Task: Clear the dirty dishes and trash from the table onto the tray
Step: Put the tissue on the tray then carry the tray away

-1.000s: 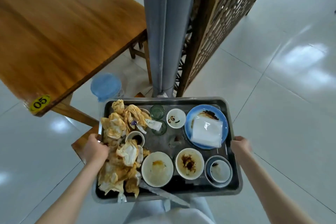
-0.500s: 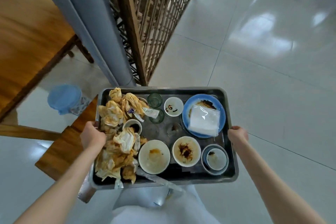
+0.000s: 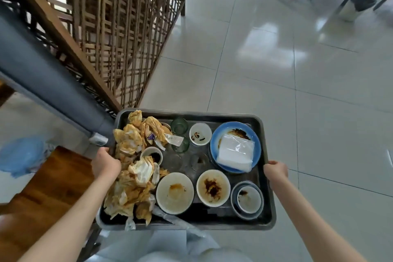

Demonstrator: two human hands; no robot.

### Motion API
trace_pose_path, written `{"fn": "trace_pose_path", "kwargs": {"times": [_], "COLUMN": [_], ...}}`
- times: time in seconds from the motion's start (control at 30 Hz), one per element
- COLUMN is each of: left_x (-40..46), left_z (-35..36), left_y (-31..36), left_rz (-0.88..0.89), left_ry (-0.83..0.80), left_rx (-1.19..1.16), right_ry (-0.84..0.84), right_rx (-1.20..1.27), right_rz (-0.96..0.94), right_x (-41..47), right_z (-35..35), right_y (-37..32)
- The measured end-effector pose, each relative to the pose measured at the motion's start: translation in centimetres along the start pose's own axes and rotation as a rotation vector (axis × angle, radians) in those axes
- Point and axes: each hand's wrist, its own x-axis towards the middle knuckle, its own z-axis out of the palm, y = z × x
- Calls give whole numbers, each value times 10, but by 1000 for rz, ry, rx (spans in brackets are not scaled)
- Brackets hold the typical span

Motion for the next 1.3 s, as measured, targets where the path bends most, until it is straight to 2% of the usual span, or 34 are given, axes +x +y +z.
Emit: {"fn": "trace_pose_path", "kwargs": {"times": [0.23,0.5,1.0,1.3], "left_x": [12,54,169,228], "left_z": [35,84,152,209], "left_y": [102,243,561,743], "left_rz": [121,226,335,283], "left_ry": [-38,-83,-71,-31], "left_rx": [16,21,12,9], "right_ry": [62,106,162,111], "right_rx": [82,160,234,274], "right_rz": [49,97,118,89], "right_x": [59,140,340,488], "right_z": [-33,-63,-93,-117], "right_y": [-26,-106,-323,-482]}}
